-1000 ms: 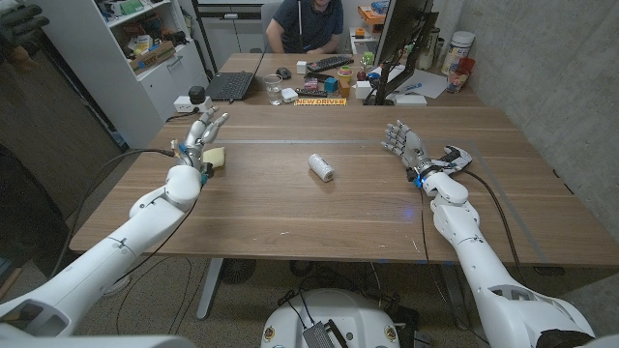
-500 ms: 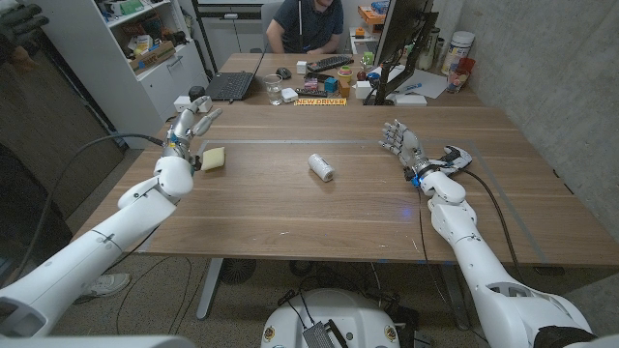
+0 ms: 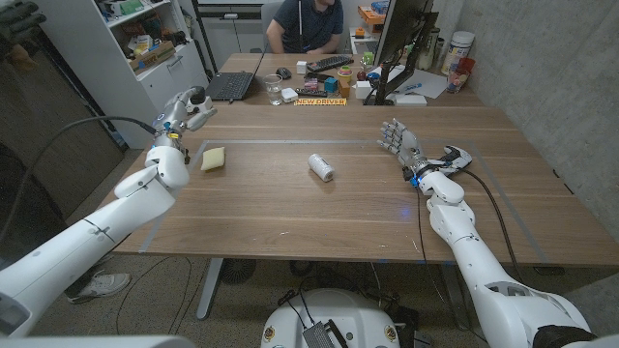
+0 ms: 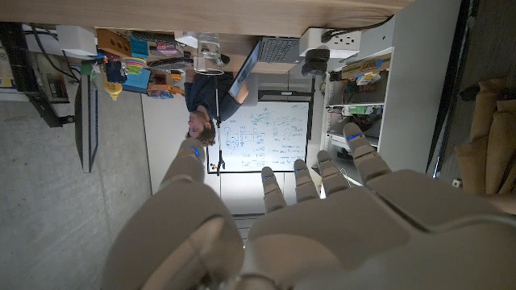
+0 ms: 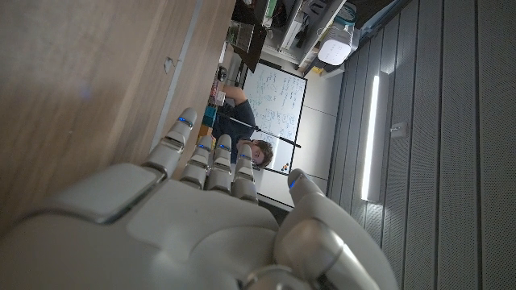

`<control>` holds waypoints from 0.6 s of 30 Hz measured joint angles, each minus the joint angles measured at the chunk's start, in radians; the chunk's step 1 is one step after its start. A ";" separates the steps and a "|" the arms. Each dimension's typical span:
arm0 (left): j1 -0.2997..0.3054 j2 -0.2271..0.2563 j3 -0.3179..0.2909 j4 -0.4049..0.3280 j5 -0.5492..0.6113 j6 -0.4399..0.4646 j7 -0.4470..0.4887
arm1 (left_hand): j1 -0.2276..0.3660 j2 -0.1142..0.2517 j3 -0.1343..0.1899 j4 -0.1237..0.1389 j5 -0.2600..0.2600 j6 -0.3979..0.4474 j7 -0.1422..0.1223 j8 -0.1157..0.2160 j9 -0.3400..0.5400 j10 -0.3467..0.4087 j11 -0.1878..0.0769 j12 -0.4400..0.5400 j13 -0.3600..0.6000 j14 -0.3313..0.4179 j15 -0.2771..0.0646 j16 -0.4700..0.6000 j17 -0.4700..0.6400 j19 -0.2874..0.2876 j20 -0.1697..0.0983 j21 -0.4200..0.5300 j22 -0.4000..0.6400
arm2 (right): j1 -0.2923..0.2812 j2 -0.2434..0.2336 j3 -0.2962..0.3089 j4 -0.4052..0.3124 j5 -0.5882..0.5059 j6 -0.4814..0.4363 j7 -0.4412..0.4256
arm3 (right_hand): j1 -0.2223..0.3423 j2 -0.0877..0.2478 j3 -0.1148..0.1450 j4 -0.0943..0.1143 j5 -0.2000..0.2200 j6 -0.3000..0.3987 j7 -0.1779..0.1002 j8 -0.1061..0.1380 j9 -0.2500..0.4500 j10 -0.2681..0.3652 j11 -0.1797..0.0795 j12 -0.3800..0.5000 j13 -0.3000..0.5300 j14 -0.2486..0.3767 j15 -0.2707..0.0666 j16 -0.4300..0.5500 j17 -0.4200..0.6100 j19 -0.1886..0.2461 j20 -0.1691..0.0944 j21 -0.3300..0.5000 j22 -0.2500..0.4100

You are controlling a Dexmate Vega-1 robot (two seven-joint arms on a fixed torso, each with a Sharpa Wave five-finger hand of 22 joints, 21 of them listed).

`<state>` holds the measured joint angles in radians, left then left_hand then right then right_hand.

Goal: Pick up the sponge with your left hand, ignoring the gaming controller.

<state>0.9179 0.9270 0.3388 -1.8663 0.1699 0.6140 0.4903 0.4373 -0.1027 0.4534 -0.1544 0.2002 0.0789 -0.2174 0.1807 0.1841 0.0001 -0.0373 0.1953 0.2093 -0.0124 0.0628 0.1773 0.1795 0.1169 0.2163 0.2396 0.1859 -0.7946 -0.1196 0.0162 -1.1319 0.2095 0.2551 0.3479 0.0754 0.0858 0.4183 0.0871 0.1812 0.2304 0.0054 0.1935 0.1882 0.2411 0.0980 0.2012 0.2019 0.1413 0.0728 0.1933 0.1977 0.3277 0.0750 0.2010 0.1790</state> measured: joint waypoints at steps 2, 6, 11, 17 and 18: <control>0.000 0.000 0.000 0.000 0.007 0.020 -0.006 | 0.004 -0.004 -0.005 -0.001 0.003 -0.017 0.001 0.000 0.000 -0.017 0.001 0.000 0.000 -0.009 0.007 0.000 0.000 0.000 0.000 -0.007 0.000 | -0.001 0.000 0.000 0.000 0.000 0.000 0.000 | 0.000 0.000 -0.004 0.004 0.000 0.000 0.000 0.000 0.000 0.000 0.000 0.000 0.000 0.000 0.000 0.000 0.000 0.000 0.000 0.000 0.000; -0.015 0.003 0.005 -0.008 0.014 0.060 -0.013 | 0.005 -0.013 -0.013 0.006 0.010 -0.041 -0.001 0.000 0.000 -0.038 -0.002 -0.007 0.000 -0.019 0.009 0.000 0.000 0.000 0.000 -0.008 0.000 | -0.003 -0.001 -0.002 -0.001 0.000 0.009 0.000 | 0.000 0.000 -0.004 0.004 0.000 0.000 0.000 0.000 0.000 0.000 0.000 0.000 0.000 0.000 0.000 0.000 0.000 0.000 0.000 0.000 0.000; -0.022 -0.004 0.005 -0.002 0.015 0.071 -0.013 | 0.001 -0.017 -0.025 0.011 0.011 -0.065 0.003 -0.008 0.000 -0.059 -0.003 -0.007 0.000 -0.026 0.017 0.000 0.000 0.000 0.000 -0.008 0.000 | -0.003 -0.003 -0.003 -0.001 0.001 0.015 0.001 | -0.004 -0.004 -0.004 0.004 0.000 0.000 0.000 0.000 0.000 0.000 0.000 0.000 0.000 0.000 0.000 0.000 0.000 0.000 0.000 0.000 0.000; -0.029 -0.011 0.007 0.012 0.015 0.063 -0.014 | -0.004 -0.022 -0.039 0.025 0.014 -0.109 0.001 -0.008 0.000 -0.113 0.005 -0.011 -0.005 -0.056 0.026 0.000 0.000 0.004 -0.004 -0.014 0.000 | -0.003 -0.005 -0.004 0.007 0.002 0.019 0.002 | -0.004 -0.004 -0.004 0.004 0.000 0.000 0.000 0.000 0.000 0.000 0.000 0.000 0.000 0.000 0.000 0.000 0.000 0.000 0.000 0.000 0.000; -0.029 -0.011 0.007 0.012 0.014 0.060 -0.014 | -0.004 -0.022 -0.042 0.022 0.014 -0.111 0.002 -0.008 0.000 -0.118 0.003 -0.011 -0.005 -0.060 0.025 0.000 0.000 0.004 -0.004 -0.014 0.000 | -0.003 -0.005 -0.005 0.008 0.002 0.019 0.002 | -0.004 -0.004 -0.004 0.004 0.000 0.000 0.000 0.000 0.000 0.000 0.000 0.000 0.000 0.002 0.002 0.000 0.000 0.000 0.000 0.000 0.000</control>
<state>0.8887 0.9163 0.3458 -1.8539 0.1841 0.6742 0.4761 0.4334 -0.1250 0.4117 -0.1327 0.2147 -0.0317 -0.2151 0.1731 0.1839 -0.1177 -0.0344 0.1846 0.2044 -0.0726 0.0878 0.1773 0.1794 0.1209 0.2125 0.2254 0.1861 -0.7974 -0.1243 0.0117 -1.1242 0.2113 0.2744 0.3496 0.0714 0.0818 0.4141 0.0913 0.1812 0.2304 0.0054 0.1935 0.1881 0.2410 0.0980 0.2012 0.2019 0.1435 0.0751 0.1933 0.1976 0.3277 0.0750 0.2010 0.1789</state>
